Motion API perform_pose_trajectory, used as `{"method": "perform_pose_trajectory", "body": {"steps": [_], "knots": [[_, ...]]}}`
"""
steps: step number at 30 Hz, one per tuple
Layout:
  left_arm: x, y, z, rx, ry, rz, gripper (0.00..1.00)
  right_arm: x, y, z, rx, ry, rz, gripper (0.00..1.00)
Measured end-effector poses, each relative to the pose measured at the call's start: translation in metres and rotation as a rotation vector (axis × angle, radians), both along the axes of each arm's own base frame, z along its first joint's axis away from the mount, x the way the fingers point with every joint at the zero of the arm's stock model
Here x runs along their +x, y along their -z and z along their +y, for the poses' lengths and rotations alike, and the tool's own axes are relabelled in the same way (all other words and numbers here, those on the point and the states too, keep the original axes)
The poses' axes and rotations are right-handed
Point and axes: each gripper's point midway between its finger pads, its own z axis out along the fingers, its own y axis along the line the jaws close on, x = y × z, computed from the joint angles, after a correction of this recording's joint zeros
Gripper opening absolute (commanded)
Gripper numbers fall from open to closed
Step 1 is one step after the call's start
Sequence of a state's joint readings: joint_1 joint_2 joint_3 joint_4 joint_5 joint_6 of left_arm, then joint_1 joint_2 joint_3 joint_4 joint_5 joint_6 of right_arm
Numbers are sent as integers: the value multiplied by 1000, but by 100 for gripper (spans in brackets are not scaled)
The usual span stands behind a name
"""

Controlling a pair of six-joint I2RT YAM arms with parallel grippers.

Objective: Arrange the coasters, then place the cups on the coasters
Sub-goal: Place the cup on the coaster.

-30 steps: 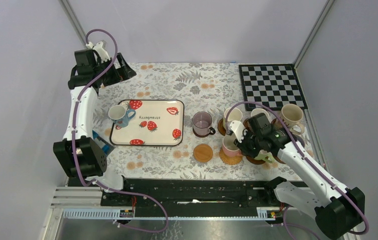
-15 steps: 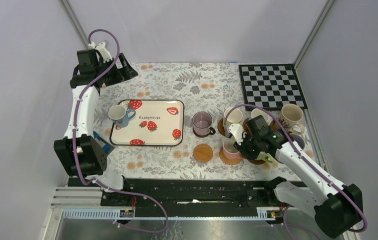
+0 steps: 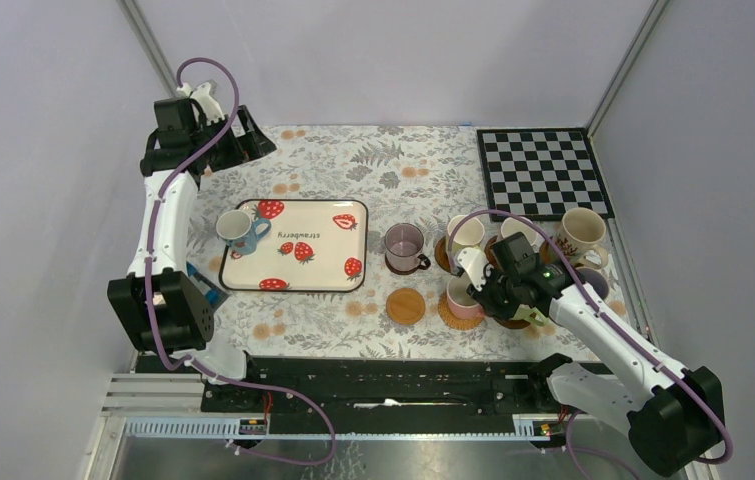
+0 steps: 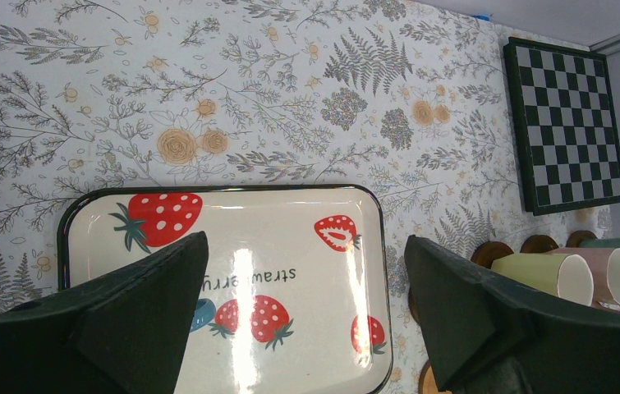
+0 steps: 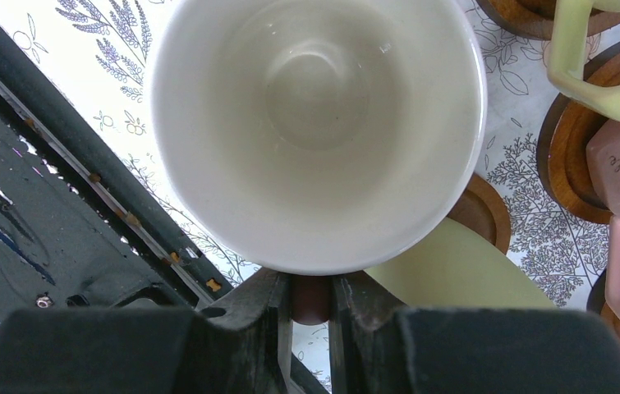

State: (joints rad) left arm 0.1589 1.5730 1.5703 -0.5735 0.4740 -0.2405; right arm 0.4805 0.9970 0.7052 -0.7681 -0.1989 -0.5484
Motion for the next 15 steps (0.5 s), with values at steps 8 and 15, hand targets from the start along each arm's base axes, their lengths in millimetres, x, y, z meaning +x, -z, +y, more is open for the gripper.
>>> {"method": "perform_pose_trajectory", "body": {"steps": [8,15], "knots": [[2,2,-1,-1,3,5,99,1,0,1,4,-4,-4,38],[3,2,0,2,4,4,99,0,-1,2,10,-17,-4,53]]}}
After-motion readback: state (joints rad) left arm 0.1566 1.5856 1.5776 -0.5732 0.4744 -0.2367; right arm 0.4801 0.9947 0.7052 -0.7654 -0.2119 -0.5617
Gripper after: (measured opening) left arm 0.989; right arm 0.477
